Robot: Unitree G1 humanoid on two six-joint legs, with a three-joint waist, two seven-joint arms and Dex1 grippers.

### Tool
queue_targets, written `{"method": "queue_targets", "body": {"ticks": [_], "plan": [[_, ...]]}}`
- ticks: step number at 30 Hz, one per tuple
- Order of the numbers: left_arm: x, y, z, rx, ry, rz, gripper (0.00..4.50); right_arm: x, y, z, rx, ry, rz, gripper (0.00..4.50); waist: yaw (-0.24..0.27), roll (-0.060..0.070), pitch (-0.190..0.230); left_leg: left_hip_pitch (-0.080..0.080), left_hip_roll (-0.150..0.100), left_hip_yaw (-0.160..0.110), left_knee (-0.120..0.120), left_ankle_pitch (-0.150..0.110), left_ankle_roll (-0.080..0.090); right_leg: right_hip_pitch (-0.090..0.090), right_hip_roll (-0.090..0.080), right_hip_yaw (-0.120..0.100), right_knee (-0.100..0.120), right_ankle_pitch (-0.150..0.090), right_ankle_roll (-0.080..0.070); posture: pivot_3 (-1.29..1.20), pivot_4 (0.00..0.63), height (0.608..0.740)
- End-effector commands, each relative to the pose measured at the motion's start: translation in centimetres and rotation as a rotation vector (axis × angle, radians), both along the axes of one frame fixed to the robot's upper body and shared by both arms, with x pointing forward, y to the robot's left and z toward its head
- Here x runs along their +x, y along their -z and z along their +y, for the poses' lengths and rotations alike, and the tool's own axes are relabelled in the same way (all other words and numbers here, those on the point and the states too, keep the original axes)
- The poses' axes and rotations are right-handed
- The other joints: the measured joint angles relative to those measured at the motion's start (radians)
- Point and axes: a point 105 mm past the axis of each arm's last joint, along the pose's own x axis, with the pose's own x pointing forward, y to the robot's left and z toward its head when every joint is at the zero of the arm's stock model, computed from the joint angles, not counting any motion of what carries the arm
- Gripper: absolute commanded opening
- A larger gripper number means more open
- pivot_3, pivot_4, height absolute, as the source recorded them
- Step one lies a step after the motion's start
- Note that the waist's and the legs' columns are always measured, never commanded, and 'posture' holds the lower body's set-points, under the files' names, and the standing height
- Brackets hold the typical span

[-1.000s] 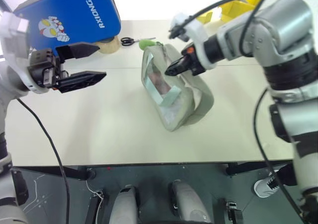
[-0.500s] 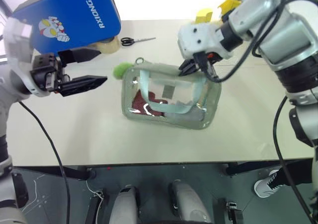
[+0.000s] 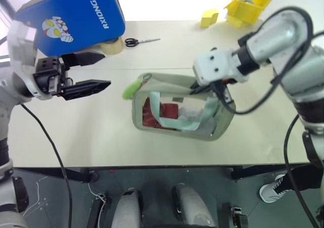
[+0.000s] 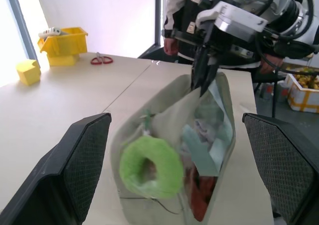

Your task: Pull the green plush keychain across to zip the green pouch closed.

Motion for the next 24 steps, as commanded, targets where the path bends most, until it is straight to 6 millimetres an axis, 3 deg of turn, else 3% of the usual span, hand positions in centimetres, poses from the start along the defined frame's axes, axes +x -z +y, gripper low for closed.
{"method": "queue_targets", "body": {"ticks": [1, 4, 15, 24], "plan": [[0.1, -0.7, -0.4, 0.017, 0.023, -0.041, 4.5, -1.4, -0.1, 0.2, 0.027, -0.021, -0.021, 0.04, 0.004, 0.0, 0.0, 0.001, 0.0, 0.0, 0.0, 0.0, 0.0, 0.0, 0.0, 0.0, 0.0, 0.0, 0.0, 0.0, 0.15, 0.737], [0.4, -0.7, -0.6, 0.02, 0.034, -0.039, 4.5, -2.0, 0.8, 0.3, 0.021, -0.045, -0.01, 0.04, 0.007, 0.0, 0.0, 0.004, 0.0, 0.0, 0.0, 0.0, 0.0, 0.003, 0.001, 0.0, 0.0, 0.0, 0.0, 0.0, 0.15, 0.737], [0.5, -0.5, -0.9, 0.034, 0.056, -0.034, 4.5, -2.7, 0.9, -0.1, 0.011, -0.113, -0.018, 0.04, 0.007, 0.0, 0.0, 0.008, 0.0, 0.001, -0.001, 0.0, 0.0, 0.007, 0.001, 0.001, 0.0, 0.0, 0.0, 0.0, 0.15, 0.737], [0.4, -0.4, -0.9, 0.038, 0.059, -0.028, 4.5, -2.1, 1.0, -0.6, 0.008, -0.126, -0.024, 0.04, 0.007, 0.0, 0.0, 0.008, 0.0, 0.0, 0.0, 0.0, 0.0, 0.008, 0.001, 0.0, 0.0, 0.0, 0.0, 0.0, 0.15, 0.737]]}}
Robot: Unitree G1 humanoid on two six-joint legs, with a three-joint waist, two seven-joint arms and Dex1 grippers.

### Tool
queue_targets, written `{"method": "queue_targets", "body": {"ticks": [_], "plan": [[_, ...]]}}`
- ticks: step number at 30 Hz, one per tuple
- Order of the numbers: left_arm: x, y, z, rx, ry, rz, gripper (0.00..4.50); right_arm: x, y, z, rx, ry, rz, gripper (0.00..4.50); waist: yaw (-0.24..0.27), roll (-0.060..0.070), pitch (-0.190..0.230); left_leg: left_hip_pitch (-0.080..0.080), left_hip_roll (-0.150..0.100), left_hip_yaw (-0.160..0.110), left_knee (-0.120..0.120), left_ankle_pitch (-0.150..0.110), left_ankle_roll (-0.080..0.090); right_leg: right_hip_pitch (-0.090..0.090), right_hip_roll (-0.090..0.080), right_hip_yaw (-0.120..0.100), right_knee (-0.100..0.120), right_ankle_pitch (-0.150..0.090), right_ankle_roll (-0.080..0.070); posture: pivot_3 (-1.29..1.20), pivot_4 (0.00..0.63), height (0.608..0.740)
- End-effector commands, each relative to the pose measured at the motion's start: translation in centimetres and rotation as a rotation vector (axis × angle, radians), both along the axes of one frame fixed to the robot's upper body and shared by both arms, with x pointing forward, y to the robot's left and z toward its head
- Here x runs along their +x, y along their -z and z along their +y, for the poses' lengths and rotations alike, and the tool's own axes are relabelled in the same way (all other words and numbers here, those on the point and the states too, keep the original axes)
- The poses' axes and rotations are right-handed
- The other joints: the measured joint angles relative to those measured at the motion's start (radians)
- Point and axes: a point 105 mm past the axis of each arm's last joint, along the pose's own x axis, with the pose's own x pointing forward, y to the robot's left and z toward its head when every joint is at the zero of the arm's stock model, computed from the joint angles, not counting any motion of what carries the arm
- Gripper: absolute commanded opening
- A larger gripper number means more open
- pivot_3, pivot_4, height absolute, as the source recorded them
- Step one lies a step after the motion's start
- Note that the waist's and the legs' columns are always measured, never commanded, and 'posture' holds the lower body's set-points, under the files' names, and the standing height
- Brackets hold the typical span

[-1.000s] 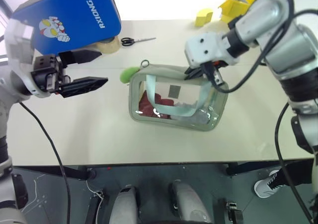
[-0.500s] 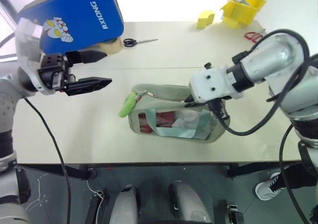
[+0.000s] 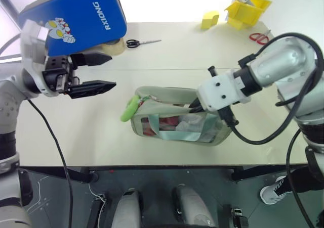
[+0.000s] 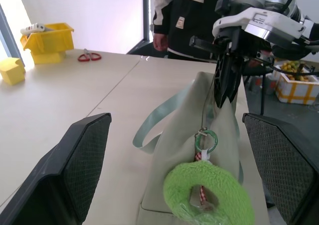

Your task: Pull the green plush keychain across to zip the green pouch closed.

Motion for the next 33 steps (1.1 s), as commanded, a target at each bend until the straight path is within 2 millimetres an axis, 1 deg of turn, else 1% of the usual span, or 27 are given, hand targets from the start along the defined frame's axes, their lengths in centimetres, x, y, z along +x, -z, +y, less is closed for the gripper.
{"method": "queue_targets", "body": {"ticks": [1, 7, 11, 16, 19, 22, 26, 27, 28, 30, 33], "plan": [[-0.4, -0.8, -0.1, 0.005, 0.006, -0.042, 4.5, 0.0, -0.5, -0.5, 0.004, -0.01, -0.005, 0.04, 0.0, 0.0, 0.0, 0.0, 0.0, 0.0, 0.0, 0.0, 0.0, 0.0, 0.0, 0.0, 0.0, 0.0, 0.0, 0.0, 0.15, 0.737], [-0.4, -0.6, -0.3, 0.008, 0.013, -0.033, 4.5, 0.5, -0.7, -1.1, -0.004, -0.012, -0.014, 0.04, 0.002, 0.0, 0.0, 0.0, 0.0, 0.0, 0.0, 0.0, 0.0, 0.0, 0.0, 0.0, 0.0, 0.0, 0.0, 0.0, 0.15, 0.737], [-0.4, -0.5, -0.3, 0.008, 0.019, -0.025, 4.5, 0.5, -0.9, -1.4, 0.001, -0.023, -0.013, 0.04, 0.002, 0.0, 0.0, 0.0, 0.0, 0.0, 0.0, 0.0, 0.0, 0.0, 0.0, 0.0, 0.0, 0.0, 0.0, 0.0, 0.15, 0.737], [-0.4, -0.4, -0.5, 0.012, 0.027, -0.019, 4.5, 0.2, -0.5, -1.5, -0.001, -0.03, 0.01, 0.04, 0.001, 0.0, 0.0, 0.0, 0.0, 0.0, 0.0, 0.0, 0.0, 0.001, 0.0, 0.0, 0.0, 0.0, 0.0, 0.0, 0.15, 0.737], [-0.3, -0.3, -0.6, 0.015, 0.033, -0.013, 4.5, 0.5, -0.4, -1.5, 0.016, 0.015, 0.01, 0.95, 0.001, 0.0, 0.0, 0.0, 0.0, 0.0, 0.0, 0.0, 0.0, 0.001, 0.0, 0.0, 0.0, 0.0, 0.0, 0.0, 0.15, 0.737], [-0.3, -0.3, -0.7, 0.017, 0.04, -0.012, 4.5, 0.4, -1.3, -1.8, 0.064, 0.061, 0.008, 2.38, 0.001, 0.0, 0.0, 0.0, 0.0, 0.0, 0.0, 0.0, 0.0, 0.001, 0.0, 0.0, 0.0, 0.0, 0.0, 0.0, 0.15, 0.737], [-0.4, -0.2, -0.7, 0.023, 0.046, -0.012, 4.5, -0.6, -3.8, -3.7, 0.146, 0.137, 0.013, 4.33, 0.004, 0.0, 0.0, 0.0, 0.0, 0.0, 0.0, 0.0, 0.0, 0.0, 0.0, 0.0, 0.0, 0.0, 0.0, 0.0, 0.15, 0.737], [-0.4, -0.2, -0.7, 0.024, 0.046, -0.012, 4.5, -1.0, -4.2, -4.2, 0.155, 0.149, 0.011, 4.33, 0.005, 0.0, 0.0, 0.0, 0.0, 0.0, 0.0, 0.0, 0.0, 0.001, 0.0, 0.0, 0.0, 0.0, 0.0, 0.0, 0.15, 0.737], [-0.4, -0.2, -0.7, 0.024, 0.047, -0.012, 4.5, -1.6, -4.4, -5.1, 0.16, 0.182, 0.013, 4.33, 0.005, 0.0, 0.0, 0.0, 0.0, 0.0, 0.0, 0.0, 0.0, 0.001, 0.0, 0.0, -0.001, 0.0, 0.0, 0.0, 0.15, 0.737], [-0.4, -0.2, -0.7, 0.024, 0.048, -0.011, 4.5, -2.2, -4.5, -6.2, 0.161, 0.228, 0.016, 4.33, 0.007, 0.0, 0.0, 0.0, 0.0, 0.0, 0.0, 0.0, 0.0, 0.001, 0.0, 0.0, -0.001, 0.0, 0.0, 0.0, 0.15, 0.737], [-0.3, 0.0, -0.8, 0.024, 0.053, -0.007, 4.5, -2.9, -3.5, -7.2, 0.165, 0.279, 0.046, 4.33, 0.004, 0.0, 0.0, 0.001, 0.0, 0.0, 0.0, 0.0, 0.0, 0.002, 0.0, 0.0, -0.001, 0.0, 0.0, 0.0, 0.15, 0.737]]}}
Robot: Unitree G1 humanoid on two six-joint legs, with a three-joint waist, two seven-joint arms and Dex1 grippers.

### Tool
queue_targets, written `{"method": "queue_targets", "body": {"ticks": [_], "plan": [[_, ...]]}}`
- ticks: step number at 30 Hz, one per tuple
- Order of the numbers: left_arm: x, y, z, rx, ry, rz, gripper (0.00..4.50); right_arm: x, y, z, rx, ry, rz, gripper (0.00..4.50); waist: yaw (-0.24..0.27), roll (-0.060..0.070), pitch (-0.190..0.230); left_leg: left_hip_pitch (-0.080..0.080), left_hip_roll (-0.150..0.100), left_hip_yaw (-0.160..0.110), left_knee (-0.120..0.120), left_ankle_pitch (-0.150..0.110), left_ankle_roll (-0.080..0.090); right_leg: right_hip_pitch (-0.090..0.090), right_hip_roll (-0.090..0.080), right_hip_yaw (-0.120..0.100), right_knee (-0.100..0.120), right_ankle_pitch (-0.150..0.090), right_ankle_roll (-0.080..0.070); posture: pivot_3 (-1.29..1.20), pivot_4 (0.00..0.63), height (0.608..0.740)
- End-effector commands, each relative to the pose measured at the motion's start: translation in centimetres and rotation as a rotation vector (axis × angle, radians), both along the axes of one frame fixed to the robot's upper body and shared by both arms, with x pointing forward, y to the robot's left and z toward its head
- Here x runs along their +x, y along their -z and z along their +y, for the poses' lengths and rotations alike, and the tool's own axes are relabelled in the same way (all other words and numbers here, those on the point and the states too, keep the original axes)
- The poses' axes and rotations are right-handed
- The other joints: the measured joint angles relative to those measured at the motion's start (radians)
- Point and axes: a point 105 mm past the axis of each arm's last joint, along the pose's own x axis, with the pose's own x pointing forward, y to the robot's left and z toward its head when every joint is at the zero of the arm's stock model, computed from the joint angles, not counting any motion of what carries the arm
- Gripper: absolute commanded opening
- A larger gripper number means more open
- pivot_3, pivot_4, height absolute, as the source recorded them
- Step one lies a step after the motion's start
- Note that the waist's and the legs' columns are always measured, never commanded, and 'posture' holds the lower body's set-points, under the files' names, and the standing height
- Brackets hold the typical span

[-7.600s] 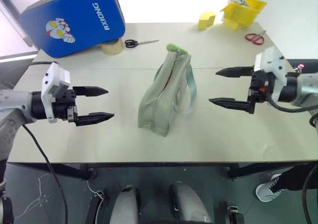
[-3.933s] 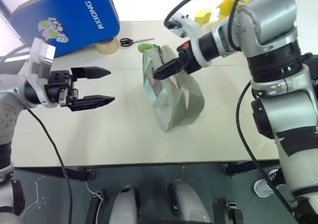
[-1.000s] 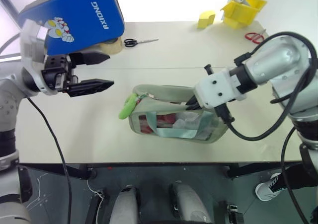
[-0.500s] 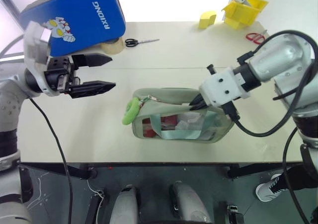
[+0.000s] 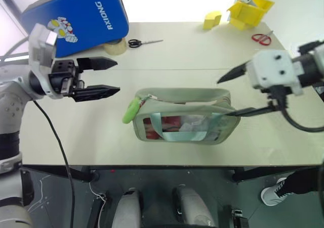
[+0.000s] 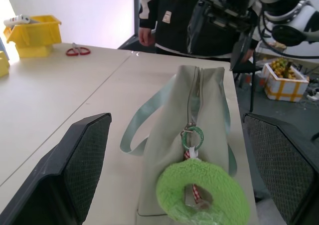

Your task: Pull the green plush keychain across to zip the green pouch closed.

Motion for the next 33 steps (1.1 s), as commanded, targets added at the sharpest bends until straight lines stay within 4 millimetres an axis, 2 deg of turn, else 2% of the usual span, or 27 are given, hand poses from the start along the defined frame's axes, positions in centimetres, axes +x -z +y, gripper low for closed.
{"method": "queue_targets", "body": {"ticks": [1, 4, 7, 8, 12, 13, 19, 31, 33], "plan": [[-0.2, -0.7, 0.0, 0.004, 0.007, -0.036, 4.5, -1.0, 0.2, -0.6, 0.007, 0.03, -0.014, 4.33, -0.005, 0.0, 0.0, 0.001, 0.0, 0.0, 0.0, 0.0, 0.0, 0.001, 0.0, 0.0, 0.0, 0.0, 0.0, 0.0, 0.15, 0.737], [-0.2, -0.7, -0.1, 0.005, 0.011, -0.035, 4.5, -0.8, 1.7, -1.0, 0.005, 0.074, 0.005, 4.33, -0.008, 0.0, 0.0, 0.002, 0.0, 0.0, 0.0, 0.0, 0.0, 0.001, 0.001, 0.001, 0.001, 0.0, 0.0, 0.0, 0.15, 0.737], [-0.2, -0.5, -0.3, 0.012, 0.016, -0.032, 4.5, -0.5, 3.4, -1.0, 0.015, 0.103, 0.032, 2.92, -0.006, 0.0, 0.0, 0.002, 0.0, 0.0, 0.0, 0.0, 0.0, 0.001, 0.001, 0.001, 0.001, 0.0, 0.0, 0.0, 0.15, 0.737], [-0.2, -0.5, -0.3, 0.016, 0.016, -0.03, 4.5, -0.3, 3.7, -0.9, 0.021, 0.111, 0.031, 2.49, -0.006, 0.0, 0.0, 0.002, 0.0, 0.0, 0.0, 0.0, 0.0, 0.001, 0.001, 0.001, 0.001, 0.0, 0.0, 0.0, 0.15, 0.737], [-0.3, 0.8, 0.0, 0.073, -0.004, -0.01, 4.5, 0.3, 4.1, -0.4, 0.064, 0.129, 0.026, 0.27, -0.007, 0.0, 0.0, 0.002, 0.0, 0.0, 0.0, 0.0, 0.0, 0.001, 0.001, 0.001, 0.001, 0.0, 0.0, 0.0, 0.15, 0.737], [-0.4, 1.4, 0.2, 0.106, -0.015, 0.001, 4.5, 0.3, 4.1, -0.4, 0.072, 0.132, 0.029, 0.06, -0.007, 0.0, 0.0, 0.002, 0.0, 0.0, 0.0, 0.0, 0.0, 0.001, 0.001, 0.001, 0.001, 0.0, 0.0, 0.0, 0.15, 0.737], [-1.2, 4.4, 1.1, 0.302, -0.023, 0.017, 4.5, 0.8, 4.0, -0.4, 0.098, 0.161, 0.03, 0.06, -0.006, 0.0, 0.0, 0.002, 0.0, 0.001, 0.0, 0.0, 0.0, 0.001, 0.001, 0.001, 0.001, 0.0, 0.0, 0.0, 0.15, 0.737], [-1.8, 7.7, -0.8, 0.376, 0.059, 0.024, 4.5, 1.0, 3.7, -0.3, 0.104, 0.181, 0.026, 0.06, -0.006, 0.0, 0.0, 0.002, 0.0, 0.001, 0.0, 0.0, 0.0, 0.001, 0.001, 0.001, 0.001, 0.0, 0.0, 0.0, 0.15, 0.737], [-1.5, 7.7, -1.3, 0.361, 0.056, 0.02, 3.98, 1.0, 3.7, -0.3, 0.104, 0.185, 0.024, 0.0, -0.006, 0.0, 0.0, 0.002, 0.0, 0.001, 0.0, 0.0, 0.0, 0.001, 0.001, 0.001, 0.001, 0.0, 0.0, 0.0, 0.15, 0.737]]}}
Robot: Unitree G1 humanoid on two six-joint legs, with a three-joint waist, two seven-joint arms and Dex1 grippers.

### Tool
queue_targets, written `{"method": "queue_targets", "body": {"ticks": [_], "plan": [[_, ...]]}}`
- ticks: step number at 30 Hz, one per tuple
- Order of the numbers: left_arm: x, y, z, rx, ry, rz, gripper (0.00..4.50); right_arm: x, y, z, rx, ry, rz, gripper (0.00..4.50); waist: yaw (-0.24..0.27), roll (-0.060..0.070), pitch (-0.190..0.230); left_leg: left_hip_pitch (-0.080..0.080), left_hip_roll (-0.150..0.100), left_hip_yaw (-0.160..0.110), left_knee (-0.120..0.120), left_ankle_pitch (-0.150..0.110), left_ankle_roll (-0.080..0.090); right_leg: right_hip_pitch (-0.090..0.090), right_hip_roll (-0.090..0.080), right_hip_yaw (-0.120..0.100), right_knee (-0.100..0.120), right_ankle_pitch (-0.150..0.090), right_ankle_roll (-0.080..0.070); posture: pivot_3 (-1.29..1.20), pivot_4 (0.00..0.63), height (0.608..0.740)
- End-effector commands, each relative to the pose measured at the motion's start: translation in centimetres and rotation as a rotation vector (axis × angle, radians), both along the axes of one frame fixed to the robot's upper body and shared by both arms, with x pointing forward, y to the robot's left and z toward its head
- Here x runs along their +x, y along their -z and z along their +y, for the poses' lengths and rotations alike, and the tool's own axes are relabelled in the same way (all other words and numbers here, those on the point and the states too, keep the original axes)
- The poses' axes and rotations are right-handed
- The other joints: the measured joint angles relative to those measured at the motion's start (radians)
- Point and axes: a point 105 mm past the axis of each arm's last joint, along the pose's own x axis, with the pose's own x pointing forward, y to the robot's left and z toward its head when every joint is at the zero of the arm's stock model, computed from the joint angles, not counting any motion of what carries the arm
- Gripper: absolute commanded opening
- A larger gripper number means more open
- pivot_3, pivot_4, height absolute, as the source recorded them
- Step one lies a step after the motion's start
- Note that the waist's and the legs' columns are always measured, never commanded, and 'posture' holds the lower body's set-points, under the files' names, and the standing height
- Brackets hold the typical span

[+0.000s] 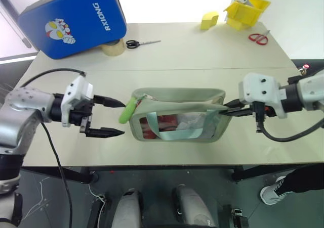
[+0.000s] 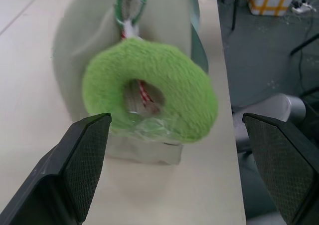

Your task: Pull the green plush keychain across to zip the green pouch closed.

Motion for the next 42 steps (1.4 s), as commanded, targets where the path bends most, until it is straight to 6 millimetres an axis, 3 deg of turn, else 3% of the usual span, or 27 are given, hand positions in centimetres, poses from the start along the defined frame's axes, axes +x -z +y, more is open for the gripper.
{"method": "queue_targets", "body": {"ticks": [1, 8, 14, 18, 26, 30, 33, 39, 40, 42], "plan": [[0.1, -0.6, -0.8, -0.006, 0.015, -0.048, 3.69, -0.1, -1.0, 0.2, 0.001, -0.005, -0.044, 0.0, 0.001, 0.0, 0.0, 0.0, 0.0, 0.0, 0.0, 0.0, 0.0, 0.0, 0.0, 0.0, 0.0, 0.0, 0.0, 0.0, 0.15, 0.737], [1.0, -1.3, -0.5, 0.005, -0.011, -0.08, 0.02, 0.0, -1.2, 0.2, 0.008, 0.005, -0.044, 0.0, 0.0, 0.0, 0.0, 0.0, 0.0, 0.0, 0.0, 0.0, 0.0, 0.0, 0.0, 0.0, 0.0, 0.0, 0.0, 0.0, 0.15, 0.737], [1.5, -4.4, 0.0, -0.08, -0.019, -0.131, 0.02, 0.0, -1.1, 0.2, 0.014, 0.007, -0.037, 0.0, 0.002, 0.0, 0.0, 0.0, 0.0, 0.0, 0.0, 0.0, 0.0, 0.0, 0.0, 0.0, 0.0, 0.0, 0.0, 0.0, 0.15, 0.737], [1.0, -7.7, -1.3, -0.21, 0.065, -0.153, 0.02, -0.1, -0.8, 0.2, 0.008, 0.004, -0.033, 0.0, 0.003, 0.0, 0.0, -0.001, 0.0, 0.0, 0.0, 0.0, 0.0, 0.0, 0.0, 0.0, 0.0, 0.0, 0.0, 0.0, 0.15, 0.737], [2.0, -7.5, -4.7, -0.212, 0.171, -0.144, 0.02, -0.1, -0.6, 0.3, 0.009, 0.001, -0.033, 0.0, 0.003, 0.0, 0.0, -0.001, 0.0, -0.001, 0.001, 0.0, 0.0, 0.0, 0.0, 0.0, 0.0, 0.0, 0.0, 0.0, 0.15, 0.737], [2.9, -6.0, -7.0, -0.157, 0.198, -0.144, 0.02, -0.1, -0.6, 0.5, 0.01, -0.003, -0.034, 0.0, 0.002, 0.0, 0.0, -0.001, -0.001, -0.001, 0.001, 0.0, 0.0, 0.001, 0.0, 0.0, 0.0, 0.0, 0.0, 0.0, 0.15, 0.737], [3.7, -5.2, -7.3, -0.109, 0.17, -0.121, 1.07, -0.1, -0.5, 0.5, 0.012, -0.001, -0.036, 0.0, 0.0, 0.0, 0.0, 0.0, -0.001, -0.001, 0.001, 0.0, 0.0, 0.001, 0.0, 0.0, 0.0, 0.0, 0.0, 0.0, 0.15, 0.737], [3.5, -5.6, -6.8, -0.087, 0.171, -0.132, 4.21, -0.1, -0.4, 0.6, 0.018, 0.002, -0.035, 0.0, 0.002, 0.0, 0.0, 0.0, -0.001, -0.001, 0.001, 0.0, 0.0, 0.001, 0.0, 0.0, 0.0, 0.0, 0.0, 0.0, 0.15, 0.737], [3.6, -5.9, -6.4, -0.078, 0.16, -0.155, 4.42, 0.0, -0.3, 0.6, 0.02, 0.003, -0.036, 0.0, 0.002, 0.0, 0.0, 0.0, -0.001, -0.001, 0.001, 0.0, 0.0, 0.001, 0.0, 0.0, 0.0, 0.0, 0.0, 0.0, 0.15, 0.737], [3.8, -6.6, -5.5, -0.067, 0.136, -0.2, 4.42, 0.0, -0.2, 0.7, 0.023, 0.002, -0.035, 0.0, 0.0, 0.0, 0.0, 0.0, -0.001, -0.001, 0.001, 0.0, 0.0, 0.001, 0.0, 0.0, 0.0, 0.0, 0.0, 0.0, 0.15, 0.737]]}}
